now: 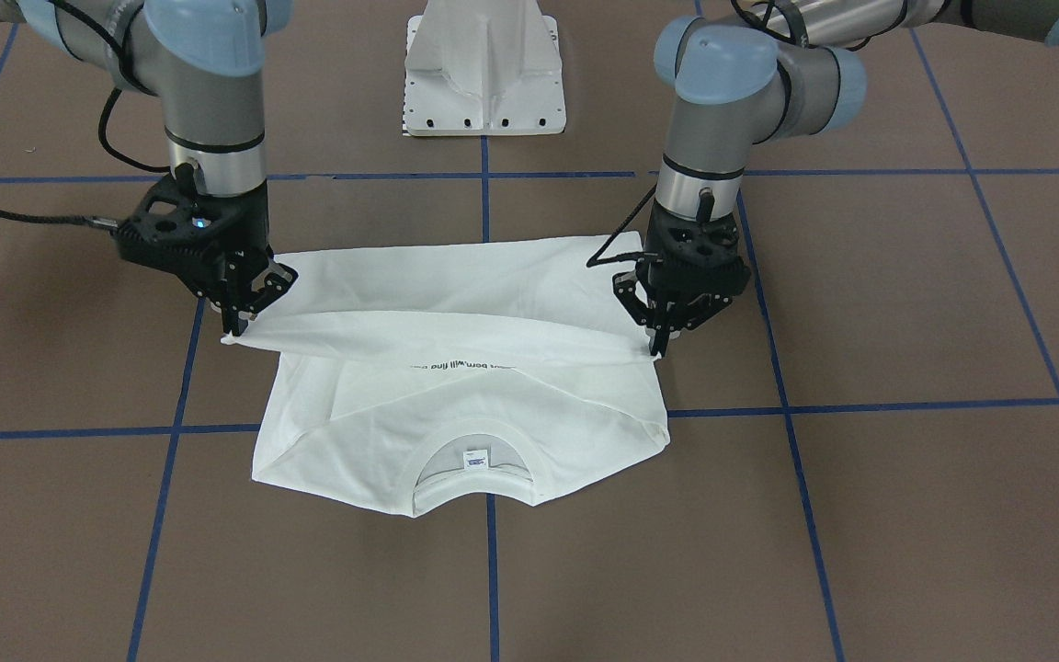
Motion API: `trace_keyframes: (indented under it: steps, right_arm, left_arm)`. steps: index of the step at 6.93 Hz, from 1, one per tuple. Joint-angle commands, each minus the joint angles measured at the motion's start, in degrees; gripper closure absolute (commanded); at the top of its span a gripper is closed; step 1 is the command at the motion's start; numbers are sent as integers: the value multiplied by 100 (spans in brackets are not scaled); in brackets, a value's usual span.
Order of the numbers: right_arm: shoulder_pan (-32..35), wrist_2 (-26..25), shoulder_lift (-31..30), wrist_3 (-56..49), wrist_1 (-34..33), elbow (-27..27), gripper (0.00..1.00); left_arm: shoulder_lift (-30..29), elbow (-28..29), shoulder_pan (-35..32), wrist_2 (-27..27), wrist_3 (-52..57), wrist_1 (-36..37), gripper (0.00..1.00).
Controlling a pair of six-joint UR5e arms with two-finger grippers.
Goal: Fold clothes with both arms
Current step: 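Lift the hem with both grippers and fold it toward the collar, then open both grippers and withdraw them from the folded shirt edge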
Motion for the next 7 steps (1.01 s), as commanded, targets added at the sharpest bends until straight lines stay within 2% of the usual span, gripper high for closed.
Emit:
trace_keyframes:
  steps: [1, 2, 4, 5, 6, 7]
  right_arm:
    - [-23, -7, 246, -81, 791, -1154, 100]
    - [-84, -7, 439, -73, 811, -1490, 100]
    - [-155, -16, 406, -73, 820, -1502, 100]
    - [-155, -7, 406, -20, 846, -1502, 83]
    - [-147, 19, 389, -72, 846, -1432, 1]
    - [-7, 133, 371, -168, 777, -1240, 0]
  left_arm:
    - [-182, 1053, 16, 99, 0, -859, 100]
    - [-173, 1135, 43, 99, 0, -933, 100]
    - [-147, 1135, 60, 90, 0, -942, 100]
    - [-138, 1109, 61, 90, -8, -951, 100]
    - [-85, 1057, 43, 55, 87, -1047, 1]
    - [19, 743, 26, 20, 662, -1091, 0]
